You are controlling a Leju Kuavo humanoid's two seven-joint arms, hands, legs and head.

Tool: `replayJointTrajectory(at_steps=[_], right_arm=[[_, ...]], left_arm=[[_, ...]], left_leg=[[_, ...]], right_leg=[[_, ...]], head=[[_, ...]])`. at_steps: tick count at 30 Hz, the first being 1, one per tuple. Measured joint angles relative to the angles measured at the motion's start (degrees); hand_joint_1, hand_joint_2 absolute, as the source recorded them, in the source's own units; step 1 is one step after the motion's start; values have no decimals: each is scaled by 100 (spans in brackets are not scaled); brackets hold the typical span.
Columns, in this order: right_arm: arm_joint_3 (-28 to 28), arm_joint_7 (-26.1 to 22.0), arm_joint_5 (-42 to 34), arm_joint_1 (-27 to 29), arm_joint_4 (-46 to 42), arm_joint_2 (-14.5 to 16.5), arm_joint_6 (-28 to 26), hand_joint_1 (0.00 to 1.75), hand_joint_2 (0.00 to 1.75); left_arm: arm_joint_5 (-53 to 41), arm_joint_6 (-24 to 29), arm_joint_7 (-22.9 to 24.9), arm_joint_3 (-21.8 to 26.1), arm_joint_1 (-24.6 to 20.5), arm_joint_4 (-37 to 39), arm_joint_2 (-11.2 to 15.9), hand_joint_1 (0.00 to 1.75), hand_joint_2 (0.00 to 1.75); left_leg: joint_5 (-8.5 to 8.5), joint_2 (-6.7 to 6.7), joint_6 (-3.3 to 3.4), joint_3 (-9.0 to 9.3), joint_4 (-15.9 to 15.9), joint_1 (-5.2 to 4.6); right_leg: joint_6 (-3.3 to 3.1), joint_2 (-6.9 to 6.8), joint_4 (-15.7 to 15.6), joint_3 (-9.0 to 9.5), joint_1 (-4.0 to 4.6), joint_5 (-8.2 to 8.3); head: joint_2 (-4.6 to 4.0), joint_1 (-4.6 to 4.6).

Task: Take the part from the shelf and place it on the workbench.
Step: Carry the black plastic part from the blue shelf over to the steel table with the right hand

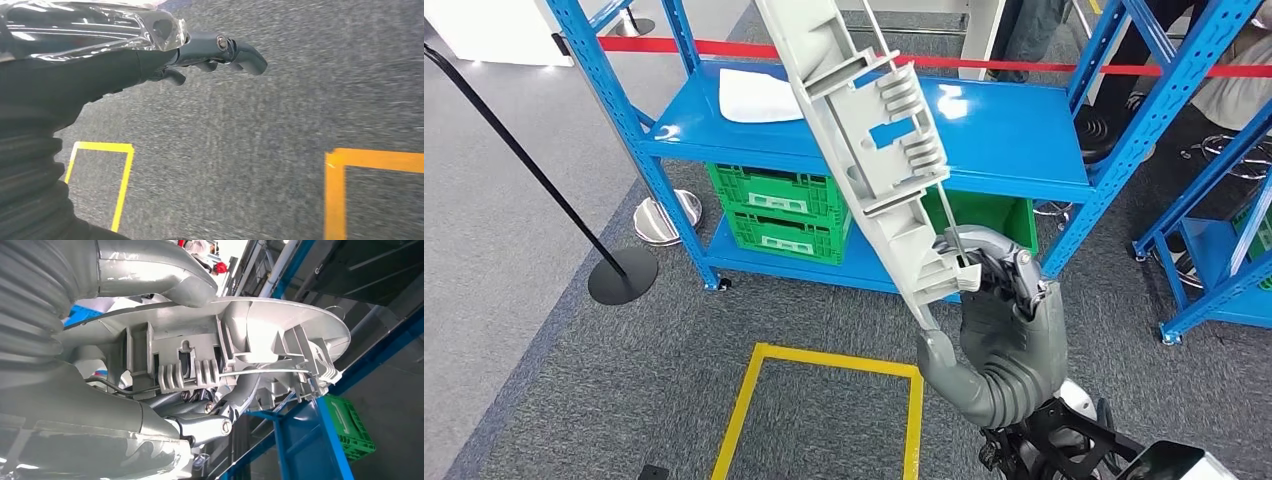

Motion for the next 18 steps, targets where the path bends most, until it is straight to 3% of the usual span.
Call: replayJointTrajectory(at_steps=[1, 2, 3, 5, 7, 8, 10, 11, 12, 13, 15, 16, 17, 18], right_arm=[[-1, 0, 0, 4, 0, 1, -1, 175, 175], [-3, 1, 0, 8, 0, 1, -1, 175, 175], [-4, 1, 0, 10, 0, 1, -1, 175, 175], [-8, 2, 0, 11, -2, 6, -1, 175, 175], [-11, 3, -2, 2, -7, 20, -1, 175, 175], [-13, 3, -3, -2, -9, 27, 0, 175, 175], [-17, 2, -11, -6, -10, 27, 1, 175, 175], [-24, 1, -19, -4, -9, 22, 1, 175, 175], [-34, 1, -27, -2, -9, 15, 2, 175, 175], [-48, 0, -36, -1, -9, 8, 2, 175, 175], [-79, -1, -49, 7, -7, -8, 2, 175, 175], [-92, -4, -56, 17, -4, -19, 1, 175, 175], [-105, -9, -61, 26, -1, -30, -1, 175, 175], [-117, -16, -66, 34, 2, -41, -4, 175, 175]], left_arm=[[0, 0, 1, 0, 0, 0, 3, 0, 175], [0, 0, 1, 0, 0, 0, 5, 0, 175], [0, 0, 2, 0, -1, -1, 6, 0, 175], [0, 2, 1, 1, -10, -6, 6, 0, 175], [2, 7, -3, 2, -31, -12, 5, 0, 175], [4, 10, -7, 1, -37, -13, 3, 0, 175], [18, 12, -13, 1, -24, -11, -3, 0, 175], [25, 10, -15, 3, -15, -10, -4, 0, 175], [30, 8, -16, 6, -9, -9, -3, 0, 175], [32, 7, -18, 8, -8, -8, -2, 0, 175], [33, 5, -22, 12, -9, -9, 4, 0, 175], [32, 5, -24, 13, -9, -9, 5, 0, 175], [31, 6, -25, 15, -8, -9, 5, 0, 175], [29, 7, -26, 16, -8, -9, 5, 0, 175]], left_leg=[[-83, 0, -19, -35, 309, 12], [-23, 1, -29, 9, 457, 24], [125, 1, -35, 152, 403, 36], [349, -2, -36, 745, -276, 56], [254, -19, -5, 1317, -1104, 47], [185, -28, 29, 1441, -1331, 29], [214, -17, 139, 1382, -1424, 7], [274, 0, 200, 1323, -1422, 3], [343, 17, 254, 1256, -1427, 6], [414, 33, 295, 1181, -1427, 7], [560, 39, 337, 1016, -1420, -15], [632, 41, 344, 932, -1412, -27], [700, 43, 346, 844, -1398, -37], [762, 44, 344, 758, -1376, -43]], right_leg=[[9, -1, 7, -89, -1, 73], [22, -2, 17, -182, -3, 142], [41, -2, 31, -279, -8, 207], [92, -1, 74, -440, -15, 315], [159, -4, 112, -535, -8, 407], [196, -8, 114, -562, -9, 459], [272, -10, 101, -611, -34, 556], [304, -5, 140, -652, -48, 497], [329, 0, 269, -708, -57, 323], [346, 5, 518, -785, -62, 43], [373, 8, 1267, -934, -60, -541], [376, 9, 1600, -961, -59, -671], [367, 9, 1780, -915, -57, -652], [349, 10, 1761, -776, -53, -527]], head=[[0, -9], [0, -18], [0, -22], [0, -32], [0, -44], [0, -45], [0, -33], [1, -28], [1, -13], [1, 11], [0, 67], [0, 84], [0, 93], [0, 100]])
